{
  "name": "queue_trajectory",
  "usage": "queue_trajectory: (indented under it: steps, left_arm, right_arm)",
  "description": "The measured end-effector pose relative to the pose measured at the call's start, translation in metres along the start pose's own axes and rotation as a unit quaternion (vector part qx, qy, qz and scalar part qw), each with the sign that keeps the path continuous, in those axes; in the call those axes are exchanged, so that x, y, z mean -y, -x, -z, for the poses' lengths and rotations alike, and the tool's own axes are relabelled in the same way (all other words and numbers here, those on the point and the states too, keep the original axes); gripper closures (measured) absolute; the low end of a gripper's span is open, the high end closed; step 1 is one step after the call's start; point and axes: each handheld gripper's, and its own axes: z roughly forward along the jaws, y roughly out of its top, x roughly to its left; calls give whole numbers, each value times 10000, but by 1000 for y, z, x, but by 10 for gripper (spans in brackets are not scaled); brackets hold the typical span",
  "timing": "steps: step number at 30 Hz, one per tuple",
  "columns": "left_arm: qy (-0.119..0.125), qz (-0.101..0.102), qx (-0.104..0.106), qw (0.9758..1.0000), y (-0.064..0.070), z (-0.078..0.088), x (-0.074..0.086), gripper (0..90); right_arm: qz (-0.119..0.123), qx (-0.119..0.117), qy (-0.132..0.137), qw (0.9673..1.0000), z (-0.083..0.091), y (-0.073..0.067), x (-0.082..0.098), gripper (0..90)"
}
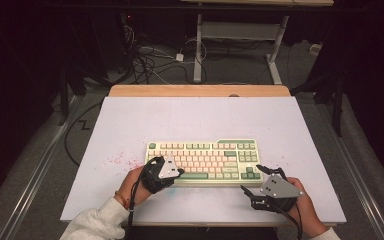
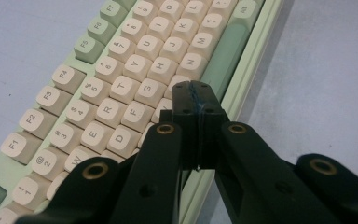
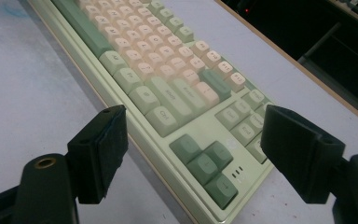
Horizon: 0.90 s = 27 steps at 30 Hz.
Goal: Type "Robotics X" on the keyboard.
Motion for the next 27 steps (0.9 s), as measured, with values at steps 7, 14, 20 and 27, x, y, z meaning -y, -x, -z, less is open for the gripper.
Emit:
queue_trajectory:
  steps: [7,14,20,27]
  left_arm:
    - [-6,-14,4,10000,1,-1,-1,874]
    - [-24,-2,6,10000,0,-3,0,874]
    - [-53,-13,-11,10000,0,-4,0,874]
    - [-70,-3,-10,10000,0,-5,1,874]
  right_arm:
    - [8,-23,3,10000,0,0,0,239]
    - [21,-35,-6,10000,-1,-1,0,239]
    - [30,-44,-18,10000,-1,-1,0,239]
    - [29,-52,-29,10000,-1,-1,0,239]
